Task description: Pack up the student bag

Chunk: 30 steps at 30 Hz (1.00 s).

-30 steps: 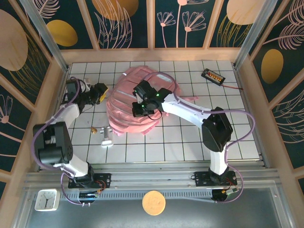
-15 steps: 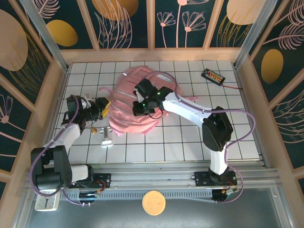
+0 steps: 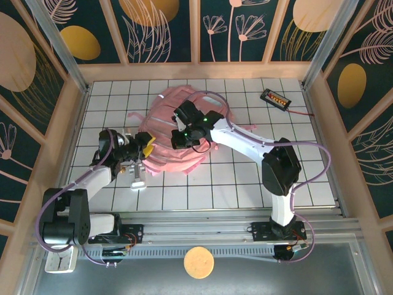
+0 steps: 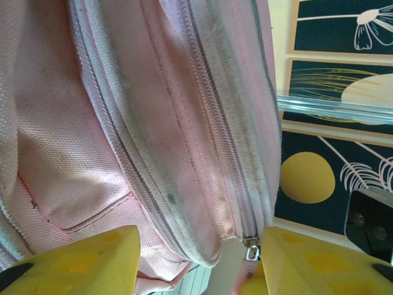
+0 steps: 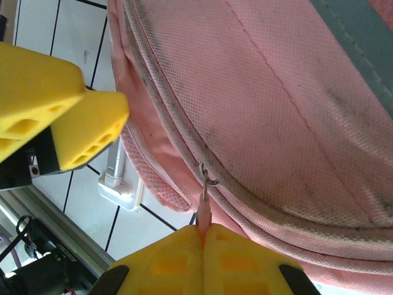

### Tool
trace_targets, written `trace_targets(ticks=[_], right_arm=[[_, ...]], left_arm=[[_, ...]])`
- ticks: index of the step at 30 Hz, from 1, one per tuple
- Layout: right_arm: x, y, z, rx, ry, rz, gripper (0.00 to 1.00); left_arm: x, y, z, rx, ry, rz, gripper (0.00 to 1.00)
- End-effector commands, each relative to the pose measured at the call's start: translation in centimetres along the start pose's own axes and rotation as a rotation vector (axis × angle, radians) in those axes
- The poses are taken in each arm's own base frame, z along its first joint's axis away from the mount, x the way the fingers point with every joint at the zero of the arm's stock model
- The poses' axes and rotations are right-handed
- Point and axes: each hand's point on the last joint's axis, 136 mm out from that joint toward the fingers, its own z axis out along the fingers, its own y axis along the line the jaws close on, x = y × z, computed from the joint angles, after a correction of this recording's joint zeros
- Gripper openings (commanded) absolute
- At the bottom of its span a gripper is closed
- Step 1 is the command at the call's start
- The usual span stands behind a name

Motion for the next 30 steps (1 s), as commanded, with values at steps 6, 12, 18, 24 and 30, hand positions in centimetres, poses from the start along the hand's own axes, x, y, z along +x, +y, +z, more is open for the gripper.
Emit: trace_targets(ticks=[6, 12, 18, 24, 30], right_arm=[[-0.7, 2.6, -0.5, -0.044, -0.022, -0.035, 0.00], [-1.0, 3.0, -0.5, -0.047, -0.028, -0.041, 0.00], [-1.3, 3.3, -0.5, -0.048, -0.028, -0.046, 0.00], [-1.5, 3.3, -0.3, -0.045, -0.024, -0.050, 0.00], [-1.4, 3.3, -0.2, -0.044, -0.021, -0.050, 0.00]], left_arm=[[-0.3, -0.6, 1.1, 0.027, 0.010, -0.019, 0.54], [-0.3, -0.1, 1.5, 0.020, 0.015, -0.027, 0.53], [-0.5, -0.2, 1.8, 0.020, 0.017, -0.029, 0.52], [-0.6, 0.1, 2.1, 0.015, 0.017, -0.031, 0.51], [-0.8, 0.1, 2.4, 0.014, 0.022, -0.034, 0.45]])
